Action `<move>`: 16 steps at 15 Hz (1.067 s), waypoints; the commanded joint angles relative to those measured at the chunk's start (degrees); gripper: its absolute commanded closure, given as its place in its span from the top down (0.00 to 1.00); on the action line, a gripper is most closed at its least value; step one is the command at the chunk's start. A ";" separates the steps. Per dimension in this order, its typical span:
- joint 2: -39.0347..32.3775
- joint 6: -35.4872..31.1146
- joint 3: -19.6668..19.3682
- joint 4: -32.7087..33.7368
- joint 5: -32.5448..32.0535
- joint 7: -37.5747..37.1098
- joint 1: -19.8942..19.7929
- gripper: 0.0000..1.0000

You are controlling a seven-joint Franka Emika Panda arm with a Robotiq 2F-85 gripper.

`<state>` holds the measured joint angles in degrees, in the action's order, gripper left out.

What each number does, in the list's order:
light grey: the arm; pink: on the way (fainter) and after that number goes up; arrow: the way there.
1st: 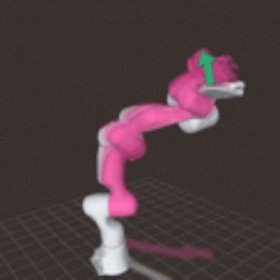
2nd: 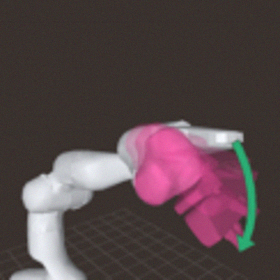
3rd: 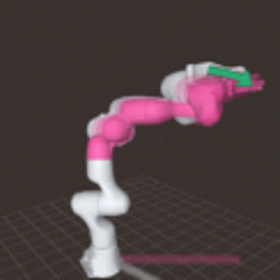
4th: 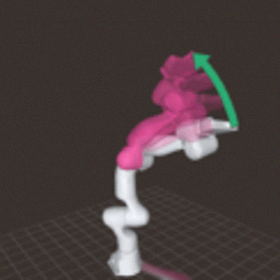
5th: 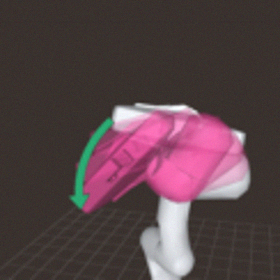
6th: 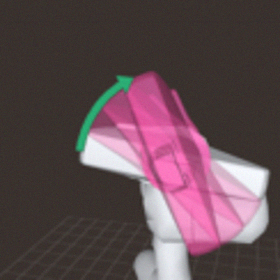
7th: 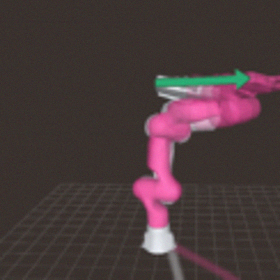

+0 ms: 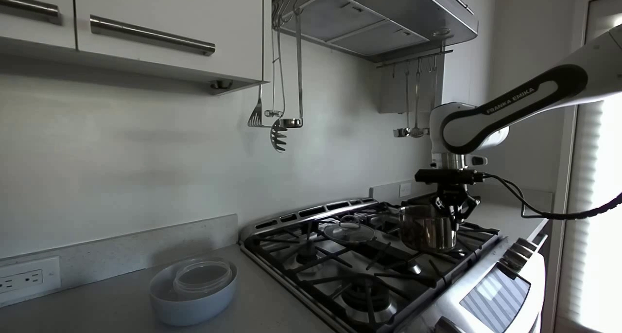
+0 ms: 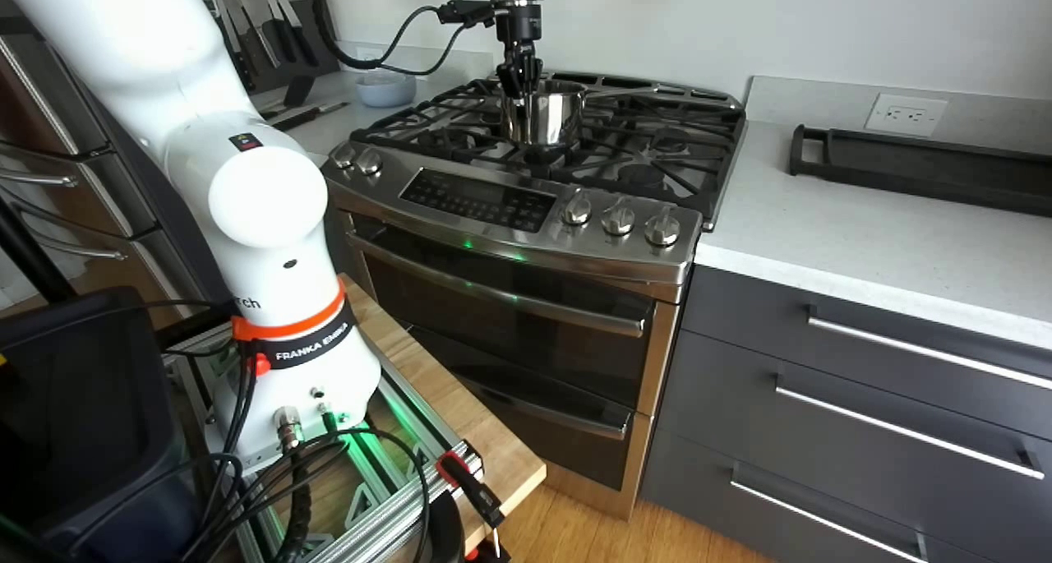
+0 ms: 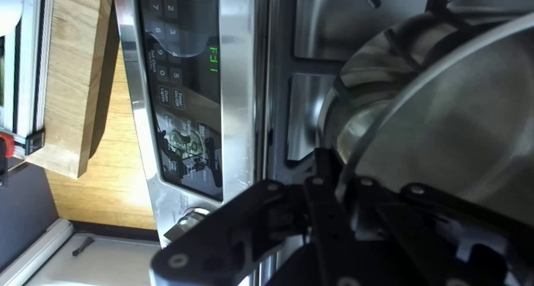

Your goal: Move the silver pot to the left

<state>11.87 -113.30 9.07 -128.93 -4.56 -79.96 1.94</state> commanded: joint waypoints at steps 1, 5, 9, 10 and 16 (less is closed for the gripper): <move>0.02 0.12 -0.27 0.04 -0.04 -0.03 0.29 0.05; 0.36 0.78 -0.01 0.21 0.21 -0.16 0.58 0.01; 1.89 2.37 0.75 -0.46 1.20 -0.79 1.59 0.01; 2.34 2.49 1.02 -0.74 1.44 -0.90 1.90 0.01; 4.89 3.74 3.49 -2.13 1.78 -6.49 3.50 0.01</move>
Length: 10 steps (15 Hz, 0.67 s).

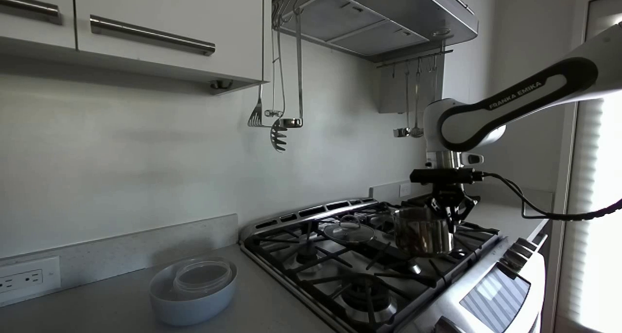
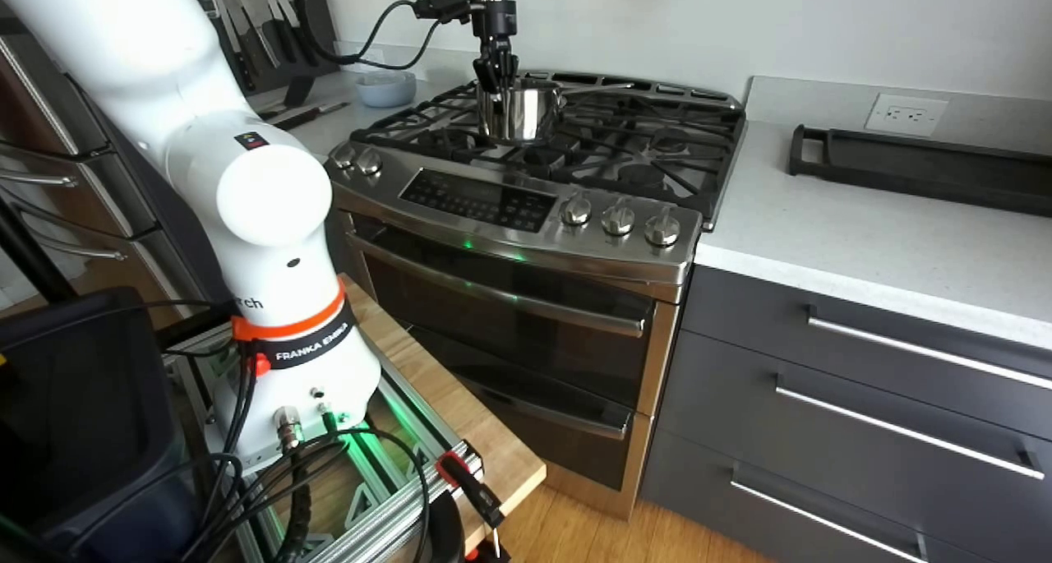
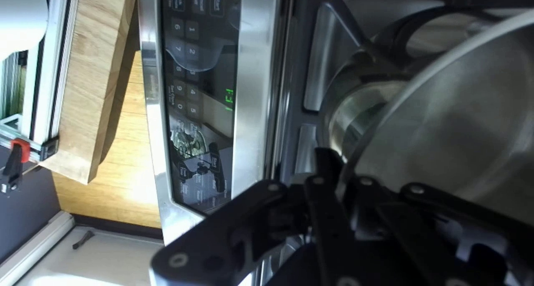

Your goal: Move the silver pot to the left

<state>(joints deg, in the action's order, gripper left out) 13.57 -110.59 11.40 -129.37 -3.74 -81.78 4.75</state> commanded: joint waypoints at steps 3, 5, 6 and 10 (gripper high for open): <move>3.41 1.38 2.61 -1.78 2.31 -9.78 1.77 0.01; 3.63 1.70 3.42 -1.87 3.17 -11.07 2.76 0.01; 3.76 1.67 3.72 -1.95 3.37 -11.27 3.25 0.01; 3.67 1.07 4.77 -1.99 4.79 -10.88 4.91 0.01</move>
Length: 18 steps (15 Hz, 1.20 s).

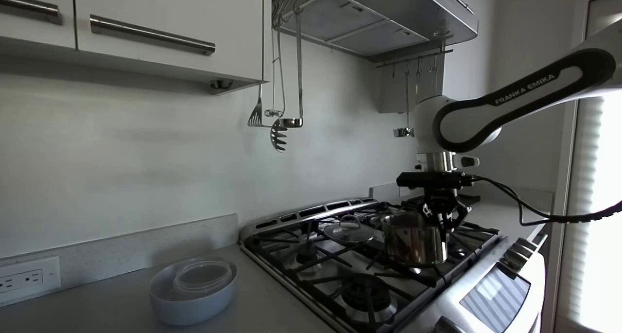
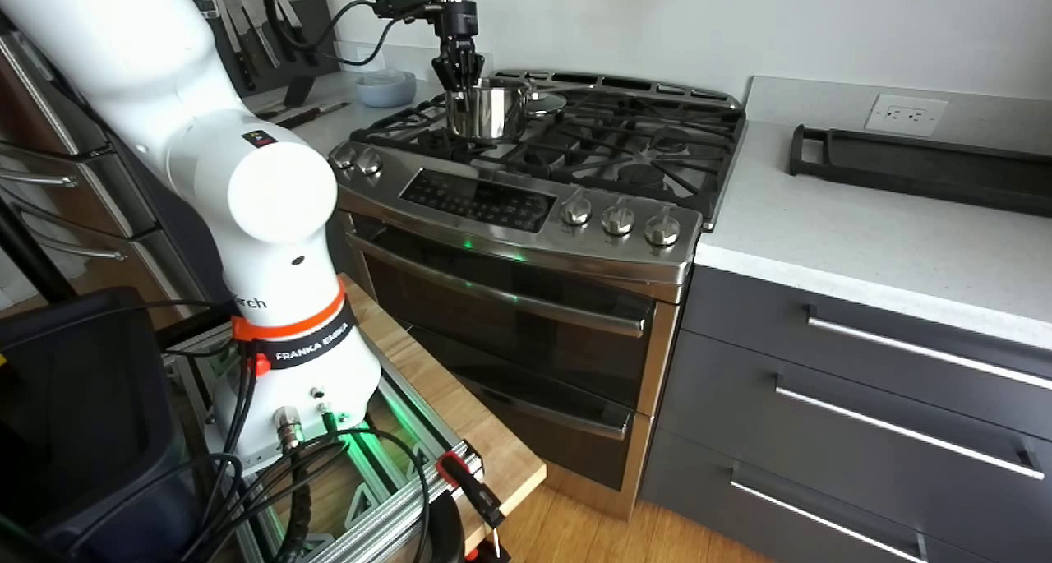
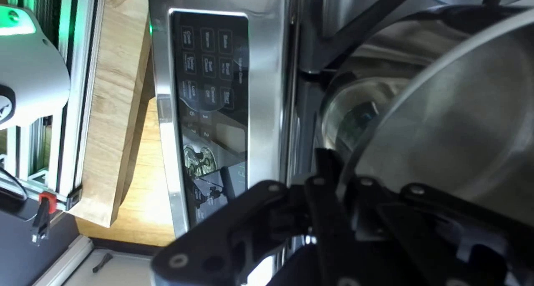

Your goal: Move the silver pot to the left

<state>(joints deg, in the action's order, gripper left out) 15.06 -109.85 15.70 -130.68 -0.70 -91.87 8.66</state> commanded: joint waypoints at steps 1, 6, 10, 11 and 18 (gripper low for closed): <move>2.05 0.34 0.57 -0.63 1.94 0.12 1.39 0.01; -0.01 0.10 0.77 0.06 0.60 0.00 1.27 0.05; 0.01 0.92 1.45 0.87 1.05 -1.23 1.80 0.01; 0.15 1.53 1.85 1.14 0.88 -1.93 1.97 0.01; -0.01 3.74 4.16 2.69 1.84 -4.04 3.89 0.01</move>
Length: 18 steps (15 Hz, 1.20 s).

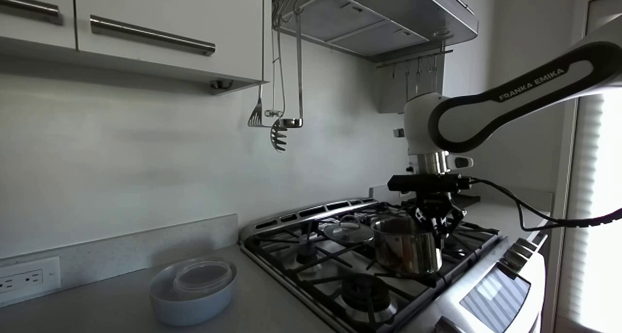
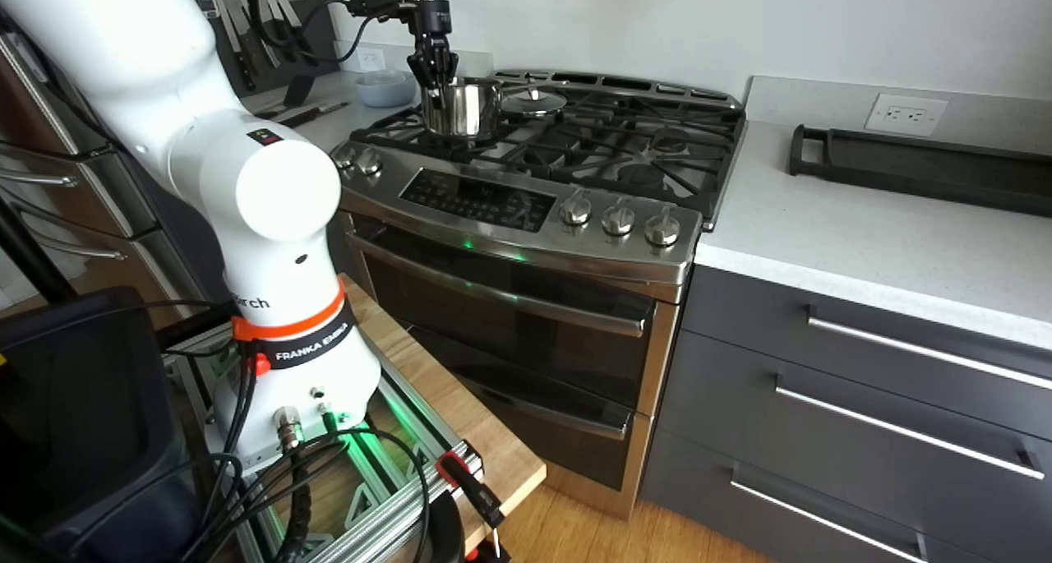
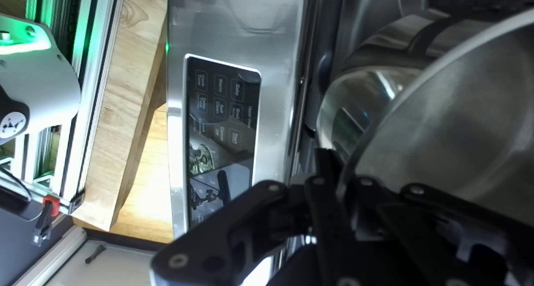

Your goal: Move the silver pot to the left

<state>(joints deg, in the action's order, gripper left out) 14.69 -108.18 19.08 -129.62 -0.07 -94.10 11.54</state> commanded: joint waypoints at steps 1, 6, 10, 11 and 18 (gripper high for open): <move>0.11 2.08 1.10 1.87 1.48 -2.50 1.28 0.01; -0.65 -1.60 2.14 1.32 2.29 -5.39 2.27 0.01; -1.56 -4.13 2.54 1.33 3.05 -7.86 3.01 0.01; -1.76 -4.12 2.54 1.46 3.34 -8.14 3.21 0.01; -1.08 -4.05 2.12 0.94 4.60 -11.18 3.09 0.01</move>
<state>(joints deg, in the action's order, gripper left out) 13.50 -109.84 21.37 -128.92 2.20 -102.88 14.43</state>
